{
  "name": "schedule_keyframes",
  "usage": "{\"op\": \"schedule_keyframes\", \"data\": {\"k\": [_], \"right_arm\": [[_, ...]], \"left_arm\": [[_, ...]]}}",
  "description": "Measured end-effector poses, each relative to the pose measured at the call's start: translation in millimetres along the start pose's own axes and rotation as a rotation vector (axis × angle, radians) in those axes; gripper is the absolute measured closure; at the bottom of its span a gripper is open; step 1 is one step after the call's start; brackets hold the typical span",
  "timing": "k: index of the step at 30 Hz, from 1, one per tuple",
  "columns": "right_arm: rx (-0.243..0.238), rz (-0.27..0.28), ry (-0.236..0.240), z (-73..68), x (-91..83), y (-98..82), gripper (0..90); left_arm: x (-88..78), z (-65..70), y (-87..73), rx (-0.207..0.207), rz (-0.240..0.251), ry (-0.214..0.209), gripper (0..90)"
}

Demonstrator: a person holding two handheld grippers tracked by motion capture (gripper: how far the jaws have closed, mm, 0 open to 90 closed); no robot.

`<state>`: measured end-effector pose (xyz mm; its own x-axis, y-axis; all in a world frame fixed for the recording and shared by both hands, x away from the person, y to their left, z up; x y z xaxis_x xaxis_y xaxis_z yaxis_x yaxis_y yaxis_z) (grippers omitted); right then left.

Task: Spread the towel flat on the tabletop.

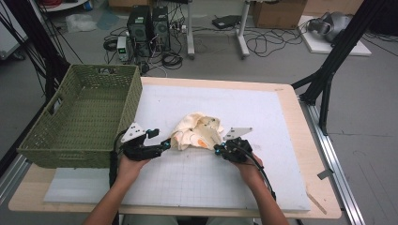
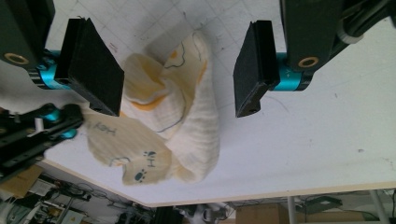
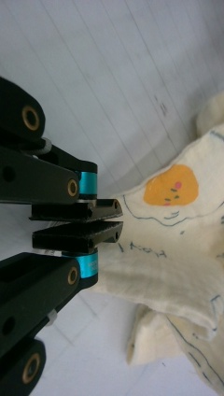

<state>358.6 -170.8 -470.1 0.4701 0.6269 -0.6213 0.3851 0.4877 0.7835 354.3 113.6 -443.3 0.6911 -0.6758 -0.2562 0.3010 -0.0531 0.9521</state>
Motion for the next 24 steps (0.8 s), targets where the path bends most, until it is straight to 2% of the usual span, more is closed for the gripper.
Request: {"op": "schedule_keyframes", "data": {"k": [6,7,10,13,14,15,19,20,21,23,24], "right_arm": [[-0.024,0.005,0.045,-15.1,-26.6,-13.2,86.8],[-0.024,0.005,0.045,-15.1,-26.6,-13.2,86.8],[-0.03,0.01,0.054,-23.5,-44.3,-22.6,86.8],[-0.021,0.012,0.056,-26.8,-54.0,-28.4,86.8],[-0.018,0.014,0.057,-29.3,-64.0,-34.9,86.8],[-0.018,0.014,0.057,-29.3,-64.0,-34.9,86.8],[-0.002,0.023,0.066,-35.3,-88.3,-50.7,86.8],[-0.002,0.023,0.066,-35.3,-88.3,-50.7,86.8],[0.002,0.041,0.087,-38.8,-97.0,-54.0,86.4],[0.002,0.047,0.083,-39.6,-100.4,-54.8,83.5],[0.001,0.058,0.081,-39.5,-102.6,-54.4,77.0]], "left_arm": [[0.0,-0.2,0.0,0.0,0.0,0.0,34.8],[0.0,-0.1,-0.1,-0.002,-0.001,-0.002,34.8],[0.5,0.5,-0.5,-0.001,-0.004,-0.007,35.5],[0.8,1.3,-0.8,-0.002,-0.006,-0.011,35.6],[0.8,1.3,-0.8,-0.001,-0.008,-0.01,36.0],[0.8,1.3,-0.9,0.0,-0.01,-0.01,36.0],[1.7,1.2,-1.8,0.004,-0.017,-0.014,36.4],[2.1,1.5,-2.3,0.002,-0.022,-0.017,36.4],[2.6,1.5,-2.8,0.003,-0.024,-0.017,36.4],[4.5,2.3,-4.6,-0.001,-0.033,-0.02,36.3],[5.8,2.7,-5.7,-0.001,-0.04,-0.022,36.3]]}}
Point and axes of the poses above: each handheld gripper's, and its own axes: x roughly forward along the jaws, y roughly out of its top, z roughly to its right, the point moved 5 cm from there along x, roughly forward along the jaws, and after that the axes turned 4 degrees about z, right-handed, at the moved point
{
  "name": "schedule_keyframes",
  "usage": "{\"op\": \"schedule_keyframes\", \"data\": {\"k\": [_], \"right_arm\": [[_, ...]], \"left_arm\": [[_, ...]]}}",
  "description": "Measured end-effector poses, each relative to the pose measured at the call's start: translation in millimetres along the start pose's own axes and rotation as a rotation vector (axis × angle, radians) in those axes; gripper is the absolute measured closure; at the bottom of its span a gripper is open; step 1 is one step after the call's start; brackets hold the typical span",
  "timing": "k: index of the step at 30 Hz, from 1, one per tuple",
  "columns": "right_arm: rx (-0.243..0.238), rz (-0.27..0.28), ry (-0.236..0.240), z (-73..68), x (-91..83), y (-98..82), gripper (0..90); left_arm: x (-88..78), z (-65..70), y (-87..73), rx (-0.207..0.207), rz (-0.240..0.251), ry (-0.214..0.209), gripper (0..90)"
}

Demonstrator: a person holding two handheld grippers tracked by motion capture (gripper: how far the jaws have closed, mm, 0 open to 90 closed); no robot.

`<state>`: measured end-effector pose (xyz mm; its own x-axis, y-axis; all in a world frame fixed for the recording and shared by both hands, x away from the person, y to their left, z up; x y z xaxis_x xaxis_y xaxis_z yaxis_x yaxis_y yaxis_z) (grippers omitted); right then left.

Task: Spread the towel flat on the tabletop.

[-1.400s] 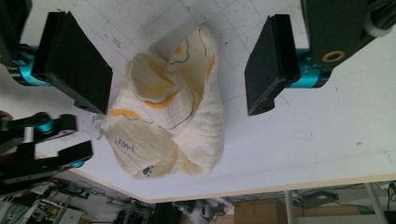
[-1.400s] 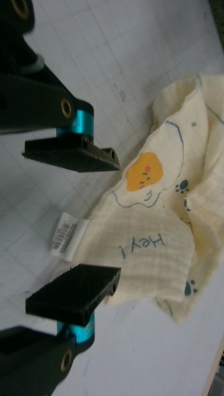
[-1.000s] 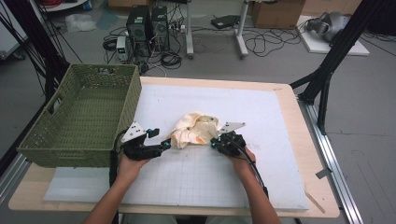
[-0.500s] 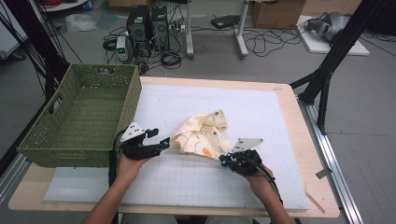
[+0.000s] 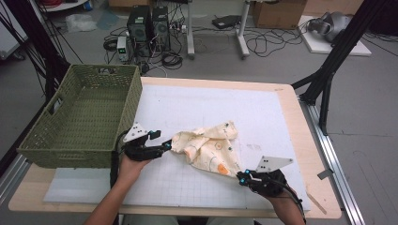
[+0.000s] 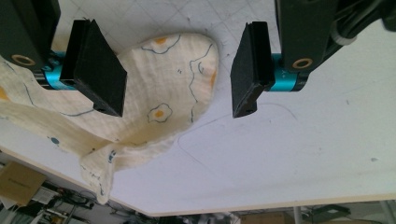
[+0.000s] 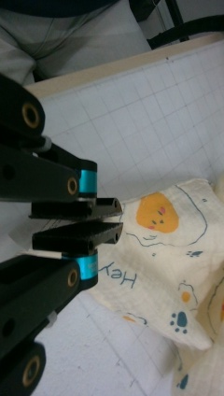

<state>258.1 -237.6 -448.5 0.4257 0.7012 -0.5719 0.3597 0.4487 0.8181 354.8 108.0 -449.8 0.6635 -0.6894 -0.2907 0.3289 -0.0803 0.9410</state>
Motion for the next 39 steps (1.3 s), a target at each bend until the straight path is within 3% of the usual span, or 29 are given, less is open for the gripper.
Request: {"op": "schedule_keyframes", "data": {"k": [1,5,7,10,12,15,17,18,20,21,22,23,24,25,30,33,34,36,37,38,39], "right_arm": [[0.018,0.033,-0.023,3.8,-2.9,4.1,66.9],[0.029,0.077,-0.062,14.5,-3.7,14.0,58.0],[0.019,0.099,-0.124,30.7,2.5,26.6,49.6],[0.014,0.114,-0.178,47.5,15.0,37.0,44.4],[0.015,0.109,-0.188,52.8,20.4,39.8,43.5],[0.015,0.089,-0.275,76.2,39.6,51.5,42.4],[0.022,0.088,-0.279,81.7,44.3,54.0,42.7],[0.038,0.067,-0.282,90.6,54.3,57.3,43.7],[0.039,0.053,-0.279,94.1,59.6,58.6,46.1],[0.042,0.038,-0.282,100.4,68.4,60.1,56.3],[0.042,0.038,-0.282,100.4,68.4,60.1,56.3],[0.042,0.021,-0.279,103.6,72.5,60.1,63.9],[0.036,-0.014,-0.26,108.8,80.1,61.8,83.1],[0.017,-0.018,-0.268,110.6,82.3,64.6,86.9],[0.005,0.006,-0.303,120.8,89.2,85.5,87.7],[0.009,0.034,-0.372,132.3,96.9,105.2,87.8],[0.015,0.037,-0.389,135.3,98.4,107.7,87.8],[0.033,0.033,-0.469,144.4,101.7,113.2,87.8],[0.033,0.033,-0.469,144.4,101.7,113.2,87.8],[0.04,0.016,-0.529,151.7,104.9,115.1,87.5],[0.04,0.016,-0.529,151.7,104.9,115.1,87.5]], "left_arm": [[1.6,0.7,-1.2,-0.001,-0.009,-0.004,36.2],[4.6,1.8,-3.6,0.007,-0.027,-0.011,36.1],[5.0,0.6,-4.5,0.001,-0.028,-0.008,36.1],[5.5,-0.2,-5.9,-0.003,-0.032,-0.008,35.7],[6.3,-0.2,-7.0,-0.004,-0.038,-0.008,35.7],[6.7,0.5,-7.2,0.0,-0.041,-0.011,35.6],[6.5,0.8,-7.0,0.001,-0.04,-0.011,35.6],[6.5,0.5,-7.1,0.001,-0.041,-0.011,35.6],[6.4,-0.1,-7.2,0.001,-0.042,-0.009,35.6],[6.4,-0.2,-7.4,-0.001,-0.042,-0.008,35.6],[6.4,-0.2,-7.6,-0.002,-0.041,-0.008,35.6],[6.6,0.1,-7.9,-0.003,-0.042,-0.008,35.7],[7.1,0.8,-8.2,-0.001,-0.043,-0.01,35.7],[7.1,0.8,-8.2,-0.001,-0.043,-0.01,35.7],[6.9,0.3,-8.1,0.0,-0.042,-0.009,35.7],[6.3,-0.4,-7.8,-0.002,-0.039,-0.007,35.8],[6.2,-0.5,-7.7,-0.002,-0.039,-0.006,35.8],[5.7,-0.4,-7.5,-0.002,-0.038,-0.007,35.7],[5.7,-0.4,-7.5,-0.002,-0.038,-0.007,35.7],[5.8,-0.3,-7.8,0.0,-0.041,-0.006,35.8],[5.8,-0.3,-7.8,0.0,-0.041,-0.006,35.7]]}}
Point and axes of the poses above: each handheld gripper's, and its own axes: x roughly forward along the jaws, y roughly out of its top, z roughly to its right, the point moved 5 cm from there along x, roughly forward along the jaws, and after that the axes turned 4 degrees about z, right-handed, at the moved point
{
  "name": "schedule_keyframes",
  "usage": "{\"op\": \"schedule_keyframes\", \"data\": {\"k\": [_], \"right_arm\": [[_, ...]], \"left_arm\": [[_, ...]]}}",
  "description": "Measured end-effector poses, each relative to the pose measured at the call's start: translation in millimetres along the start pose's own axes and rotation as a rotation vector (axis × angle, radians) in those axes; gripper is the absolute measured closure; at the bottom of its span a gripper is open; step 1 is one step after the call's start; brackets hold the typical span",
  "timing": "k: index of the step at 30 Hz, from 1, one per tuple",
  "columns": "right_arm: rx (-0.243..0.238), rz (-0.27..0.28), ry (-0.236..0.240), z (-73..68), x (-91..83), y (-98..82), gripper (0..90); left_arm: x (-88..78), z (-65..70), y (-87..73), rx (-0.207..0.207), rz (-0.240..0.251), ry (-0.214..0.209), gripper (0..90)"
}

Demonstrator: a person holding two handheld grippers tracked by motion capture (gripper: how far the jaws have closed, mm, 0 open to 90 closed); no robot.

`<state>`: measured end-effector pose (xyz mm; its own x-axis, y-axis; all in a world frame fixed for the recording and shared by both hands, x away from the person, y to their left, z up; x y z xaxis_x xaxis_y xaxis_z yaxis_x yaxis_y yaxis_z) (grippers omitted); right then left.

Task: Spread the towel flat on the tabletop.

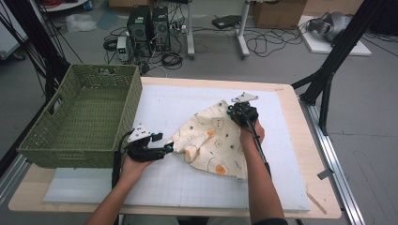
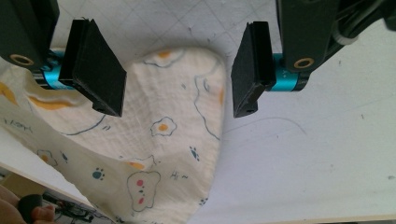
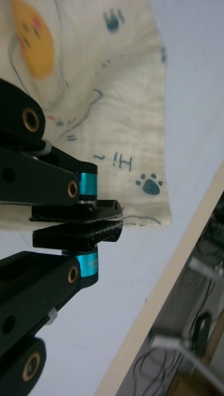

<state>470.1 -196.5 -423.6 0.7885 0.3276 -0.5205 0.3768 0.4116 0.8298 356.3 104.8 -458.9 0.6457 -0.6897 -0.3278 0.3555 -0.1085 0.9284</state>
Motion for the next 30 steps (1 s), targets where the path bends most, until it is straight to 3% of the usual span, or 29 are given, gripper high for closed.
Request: {"op": "schedule_keyframes", "data": {"k": [2,3,9,13,16,21,22,23,24,25,26,27,28,29,30], "right_arm": [[0.011,-0.01,-0.024,1.3,3.6,-0.7,84.1],[0.029,-0.02,-0.013,1.6,4.5,-3.4,74.7],[0.033,-0.036,0.038,1.8,-7.4,-15.1,62.0],[0.027,-0.026,0.046,6.1,-26.7,-30.5,61.0],[0.051,-0.043,0.09,8.7,-45.6,-46.3,56.0],[0.045,-0.012,0.118,6.0,-63.2,-55.0,55.8],[0.042,-0.008,0.147,2.2,-70.1,-60.1,54.4],[0.042,-0.008,0.147,2.2,-70.1,-60.1,54.4],[0.046,-0.006,0.163,-1.0,-73.6,-63.3,53.9],[0.036,-0.012,0.193,-6.9,-78.6,-70.1,53.4],[0.036,-0.012,0.193,-6.9,-78.6,-70.1,53.4],[0.038,-0.017,0.234,-16.3,-85.0,-79.7,53.3],[0.044,-0.02,0.259,-21.3,-87.4,-83.9,53.0],[0.044,-0.02,0.259,-21.3,-87.4,-83.9,53.0],[0.035,-0.024,0.305,-31.8,-91.4,-91.3,52.1]], "left_arm": [[0.1,-0.7,-0.3,-0.001,-0.002,0.001,35.8],[0.0,-1.3,-0.5,-0.003,-0.003,0.0,35.8],[5.5,-4.2,-5.1,-0.012,-0.046,0.026,35.8],[14.4,-6.7,-9.6,-0.015,-0.097,0.047,35.2],[21.3,-9.0,-8.1,-0.017,-0.128,0.067,34.8],[32.6,-9.2,-7.1,-0.008,-0.163,0.08,36.2],[35.3,-8.2,-8.1,0.007,-0.185,0.09,40.4],[38.3,-7.1,-9.2,0.026,-0.223,0.084,40.4],[40.2,-5.9,-9.2,0.06,-0.24,0.102,41.3],[41.2,-4.9,-8.7,0.092,-0.247,0.117,49.5],[43.2,-4.6,-7.6,0.12,-0.258,0.121,49.5],[43.6,-5.6,-5.9,0.116,-0.264,0.117,67.3],[44.3,-6.5,-4.8,0.122,-0.26,0.12,76.8],[45.5,-7.8,-3.6,0.123,-0.269,0.111,76.8],[46.5,-8.3,-2.0,0.122,-0.267,0.111,84.4]]}}
Point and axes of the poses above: each handheld gripper's, and its own axes: x roughly forward along the jaws, y roughly out of its top, z roughly to its right, the point moved 5 cm from there along x, roughly forward along the jaws, and after that the axes turned 4 degrees about z, right-handed, at the moved point
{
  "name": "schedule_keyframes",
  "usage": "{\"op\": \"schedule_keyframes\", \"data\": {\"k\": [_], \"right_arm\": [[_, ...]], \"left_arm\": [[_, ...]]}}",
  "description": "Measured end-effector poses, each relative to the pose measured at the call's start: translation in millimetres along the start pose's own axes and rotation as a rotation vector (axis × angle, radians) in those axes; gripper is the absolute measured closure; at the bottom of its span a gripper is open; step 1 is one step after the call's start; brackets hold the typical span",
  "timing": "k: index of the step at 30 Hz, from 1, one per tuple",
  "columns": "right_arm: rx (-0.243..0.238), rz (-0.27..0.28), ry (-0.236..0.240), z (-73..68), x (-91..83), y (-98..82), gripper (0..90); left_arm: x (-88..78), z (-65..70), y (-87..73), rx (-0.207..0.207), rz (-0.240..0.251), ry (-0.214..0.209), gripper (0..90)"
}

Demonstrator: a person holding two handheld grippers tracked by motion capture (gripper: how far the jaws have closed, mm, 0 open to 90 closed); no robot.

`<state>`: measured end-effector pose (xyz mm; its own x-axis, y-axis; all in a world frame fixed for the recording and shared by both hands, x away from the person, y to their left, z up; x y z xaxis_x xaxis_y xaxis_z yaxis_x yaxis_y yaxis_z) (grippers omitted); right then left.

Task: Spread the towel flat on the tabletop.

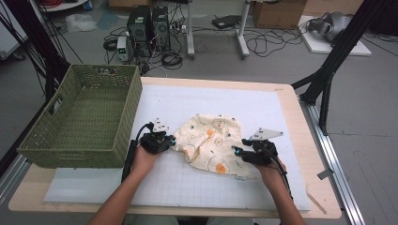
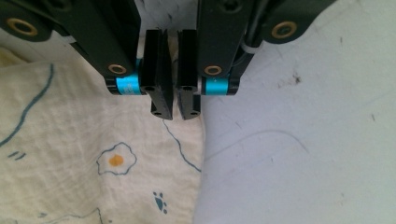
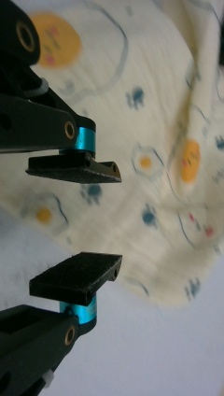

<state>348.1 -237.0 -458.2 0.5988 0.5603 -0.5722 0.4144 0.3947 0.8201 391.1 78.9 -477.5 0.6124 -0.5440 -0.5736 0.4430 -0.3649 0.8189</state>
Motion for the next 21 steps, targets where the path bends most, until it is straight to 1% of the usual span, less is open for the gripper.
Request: {"op": "schedule_keyframes", "data": {"k": [1,2,3,4,5,6,7,8,9,10,11,12,13,16,17,18,19,21], "right_arm": [[-0.01,-0.002,0.023,-5.6,0.4,-3.3,51.9],[-0.015,-0.008,0.041,-11.4,0.7,-6.0,51.2],[-0.034,-0.01,0.062,-15.8,1.8,-7.4,51.2],[-0.034,-0.01,0.062,-15.8,1.8,-7.4,51.2],[-0.043,-0.021,0.101,-23.9,4.2,-8.0,50.9],[-0.043,-0.021,0.101,-23.9,4.2,-8.0,50.9],[-0.059,-0.031,0.127,-29.6,7.9,-9.1,51.5],[-0.059,-0.031,0.127,-29.6,7.9,-9.1,51.5],[-0.059,-0.042,0.138,-31.8,9.8,-10.6,52.9],[-0.057,-0.049,0.155,-33.4,12.5,-12.3,54.5],[-0.055,-0.068,0.167,-34.9,14.2,-14.3,57.0],[-0.061,-0.073,0.169,-35.3,15.8,-15.7,59.0],[-0.064,-0.07,0.166,-34.8,15.4,-15.3,64.8],[-0.05,-0.082,0.195,-33.0,13.1,-16.1,79.9],[-0.05,-0.088,0.222,-34.9,11.4,-17.3,87.7],[-0.05,-0.088,0.222,-34.9,11.4,-17.3,87.7],[-0.067,-0.091,0.222,-35.9,10.5,-17.6,88.0],[-0.067,-0.11,0.254,-40.8,6.7,-19.4,88.2]], "left_arm": [[1.3,-3.6,4.1,0.004,-0.004,0.016,84.6],[1.3,-3.6,4.1,0.004,-0.004,0.016,84.7],[2.3,-6.0,6.8,-0.003,0.001,0.019,85.0],[3.0,-9.3,10.1,-0.004,-0.002,0.028,85.0],[3.1,-13.1,13.7,-0.017,0.019,0.043,85.5],[3.6,-17.5,17.1,-0.036,0.019,0.043,85.5],[3.8,-21.5,21.0,-0.049,0.025,0.052,85.6],[3.4,-25.9,25.1,-0.05,0.037,0.067,85.6],[3.5,-29.5,29.4,-0.067,0.053,0.068,85.7],[3.2,-33.1,33.1,-0.071,0.059,0.072,85.7],[3.4,-36.1,36.5,-0.075,0.059,0.073,85.7],[3.6,-38.4,39.1,-0.084,0.075,0.077,85.7],[4.1,-41.1,40.6,-0.095,0.073,0.076,85.6],[7.5,-46.8,41.2,-0.106,0.071,0.083,85.6],[8.8,-48.8,40.8,-0.111,0.07,0.084,85.6],[10.0,-50.5,40.2,-0.121,0.073,0.085,85.6],[10.9,-52.6,39.5,-0.125,0.065,0.083,85.6],[12.9,-55.9,39.7,-0.131,0.062,0.079,85.6]]}}
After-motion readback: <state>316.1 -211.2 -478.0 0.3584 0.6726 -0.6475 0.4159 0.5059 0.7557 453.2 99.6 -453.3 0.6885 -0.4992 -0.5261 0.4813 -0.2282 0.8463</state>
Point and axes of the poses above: each handheld gripper's, and its own axes: x roughly forward along the jaws, y roughly out of its top, z roughly to its right, the point moved 5 cm from there along x, roughly forward along the jaws, and after that the axes turned 4 degrees about z, right-handed, at the moved point
